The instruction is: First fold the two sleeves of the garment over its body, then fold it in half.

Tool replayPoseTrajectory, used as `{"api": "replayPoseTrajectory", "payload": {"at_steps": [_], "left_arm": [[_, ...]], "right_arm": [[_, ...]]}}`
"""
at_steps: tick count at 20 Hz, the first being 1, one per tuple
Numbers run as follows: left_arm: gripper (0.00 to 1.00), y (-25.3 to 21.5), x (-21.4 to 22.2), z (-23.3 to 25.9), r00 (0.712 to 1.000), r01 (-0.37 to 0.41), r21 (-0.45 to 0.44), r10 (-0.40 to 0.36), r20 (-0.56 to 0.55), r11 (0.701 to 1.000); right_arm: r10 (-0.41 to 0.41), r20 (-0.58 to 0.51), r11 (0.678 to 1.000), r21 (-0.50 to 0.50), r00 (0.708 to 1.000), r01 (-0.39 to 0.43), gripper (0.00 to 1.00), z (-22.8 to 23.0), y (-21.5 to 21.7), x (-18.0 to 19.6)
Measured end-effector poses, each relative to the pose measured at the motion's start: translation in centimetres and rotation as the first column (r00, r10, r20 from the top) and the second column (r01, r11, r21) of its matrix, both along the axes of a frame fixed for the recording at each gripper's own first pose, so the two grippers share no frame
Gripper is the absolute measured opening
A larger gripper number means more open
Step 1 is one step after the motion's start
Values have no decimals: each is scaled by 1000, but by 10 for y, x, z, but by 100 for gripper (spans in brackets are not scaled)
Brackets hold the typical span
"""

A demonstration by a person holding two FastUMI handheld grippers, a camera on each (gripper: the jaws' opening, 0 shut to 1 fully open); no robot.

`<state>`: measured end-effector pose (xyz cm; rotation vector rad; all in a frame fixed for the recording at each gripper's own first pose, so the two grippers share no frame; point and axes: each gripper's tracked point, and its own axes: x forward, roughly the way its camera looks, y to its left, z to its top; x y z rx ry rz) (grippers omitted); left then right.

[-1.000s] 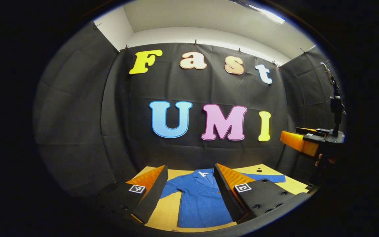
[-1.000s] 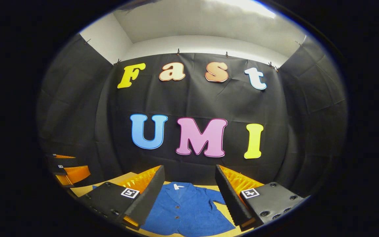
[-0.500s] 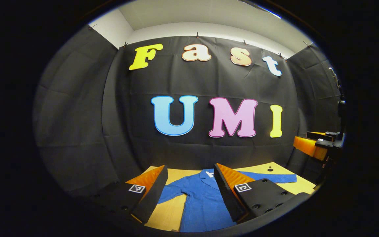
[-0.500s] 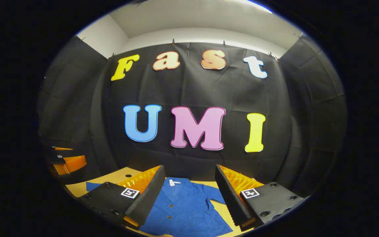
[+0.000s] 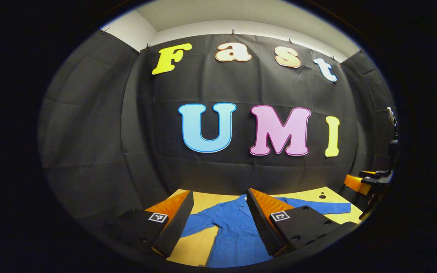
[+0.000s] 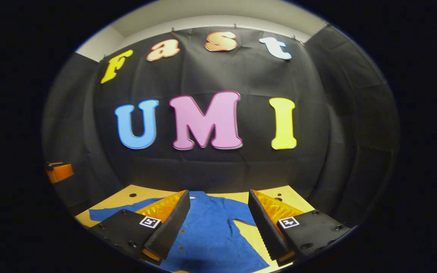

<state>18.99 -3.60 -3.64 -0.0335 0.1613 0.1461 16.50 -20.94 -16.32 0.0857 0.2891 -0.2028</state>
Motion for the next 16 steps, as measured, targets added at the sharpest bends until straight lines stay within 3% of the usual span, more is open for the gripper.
{"api": "replayPoseTrajectory", "payload": {"at_steps": [4,8,11,13,15,16], "left_arm": [[81,-19,18,-16,999,-3,-4,3,-50,1000],[81,-46,43,-29,995,12,-8,-13,-96,1000],[81,-67,63,-35,990,40,9,-39,-136,999],[81,-86,76,-37,986,74,-2,-73,-151,997],[81,-103,87,-40,981,107,-3,-106,-160,994],[81,-111,92,-42,979,122,4,-119,-166,993]], "right_arm": [[-161,-136,986,26,978,166,96,-69,-93,11],[-314,-268,945,8,911,327,97,-135,-184,9],[-413,-373,894,10,831,449,96,-186,-241,-3],[-458,-468,853,7,756,522,92,-227,-274,-25],[-473,-569,823,-13,673,567,96,-258,-293,-47],[-476,-597,811,-14,645,585,96,-271,-300,-51]]}}
